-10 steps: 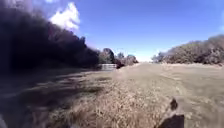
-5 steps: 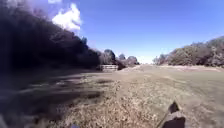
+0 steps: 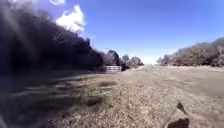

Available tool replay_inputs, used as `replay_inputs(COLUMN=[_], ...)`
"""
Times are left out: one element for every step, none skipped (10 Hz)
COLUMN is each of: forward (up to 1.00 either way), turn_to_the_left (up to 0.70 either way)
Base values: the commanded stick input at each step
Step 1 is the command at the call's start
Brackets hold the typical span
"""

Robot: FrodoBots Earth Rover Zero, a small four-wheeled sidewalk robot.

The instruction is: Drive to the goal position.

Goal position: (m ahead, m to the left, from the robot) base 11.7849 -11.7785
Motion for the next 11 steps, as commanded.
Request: replay_inputs(forward=[0.70, 0.70, 0.70, 0.70, 0.70, 0.70, 0.70, 0.70, 0.70, 0.70, 0.70], turn_to_the_left=[0.00, 0.00, 0.00, 0.00, 0.00, 0.00, 0.00, 0.00, 0.00, 0.00, 0.00])
